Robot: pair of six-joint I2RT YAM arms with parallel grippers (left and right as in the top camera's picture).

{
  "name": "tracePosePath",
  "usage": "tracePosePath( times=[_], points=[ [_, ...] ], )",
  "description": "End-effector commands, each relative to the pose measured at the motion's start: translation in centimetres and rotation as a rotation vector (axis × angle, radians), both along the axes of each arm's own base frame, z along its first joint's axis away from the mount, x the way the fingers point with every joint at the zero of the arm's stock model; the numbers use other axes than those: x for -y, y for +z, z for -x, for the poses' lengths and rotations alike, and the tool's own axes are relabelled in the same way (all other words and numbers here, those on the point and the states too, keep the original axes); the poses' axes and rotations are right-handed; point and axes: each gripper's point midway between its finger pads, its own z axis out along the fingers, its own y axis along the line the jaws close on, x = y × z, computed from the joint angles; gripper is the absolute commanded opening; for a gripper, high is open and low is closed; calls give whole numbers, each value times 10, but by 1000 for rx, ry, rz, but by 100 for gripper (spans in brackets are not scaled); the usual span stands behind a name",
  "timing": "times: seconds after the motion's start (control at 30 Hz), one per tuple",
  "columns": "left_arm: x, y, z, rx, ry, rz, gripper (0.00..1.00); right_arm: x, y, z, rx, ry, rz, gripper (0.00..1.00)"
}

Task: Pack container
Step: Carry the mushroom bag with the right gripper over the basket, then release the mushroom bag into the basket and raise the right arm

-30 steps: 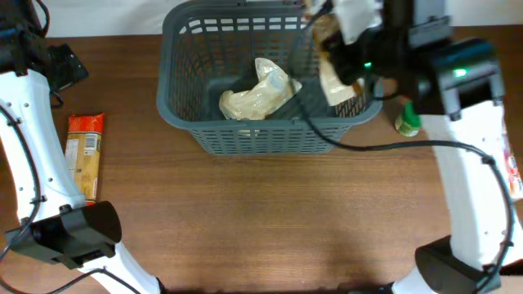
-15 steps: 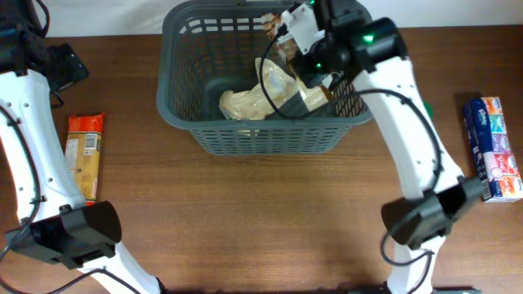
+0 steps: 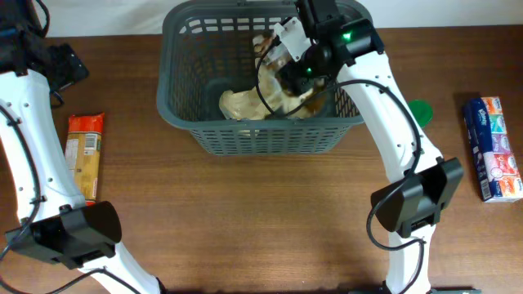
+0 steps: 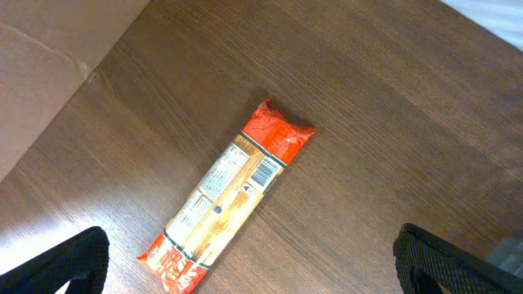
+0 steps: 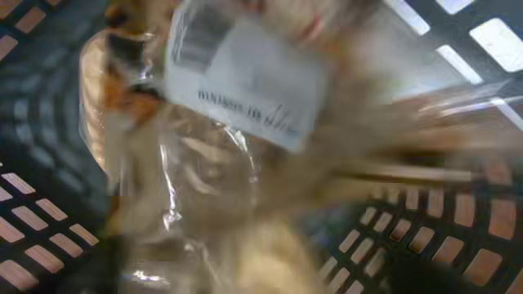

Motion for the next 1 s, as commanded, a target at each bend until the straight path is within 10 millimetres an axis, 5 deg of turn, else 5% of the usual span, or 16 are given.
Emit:
tracePosePath(
  times=[0.0,0.33,0.5,0.73,0.87,0.97],
  points=[
    [-1,-1,-1,-2,-10,4,99,-4,5,-2,14,5,-15,99],
    [0,-2,1,-9,-10,6,99,-11,11,1,11,24,-60,99],
    [0,-2,1,-9,-11,6,99,-7,49,-7,104,-33,-90,99],
    [0,-2,1,-12,-11,8,99,41,145,-13,321,-340,-153,99],
    [0,-3,3,-19,-11,10,99,96,190,0,423,-548,-143,99],
    [1,-3,3,-20,-11,10,99,139,203,13,448,-690,-123,99]
  ],
)
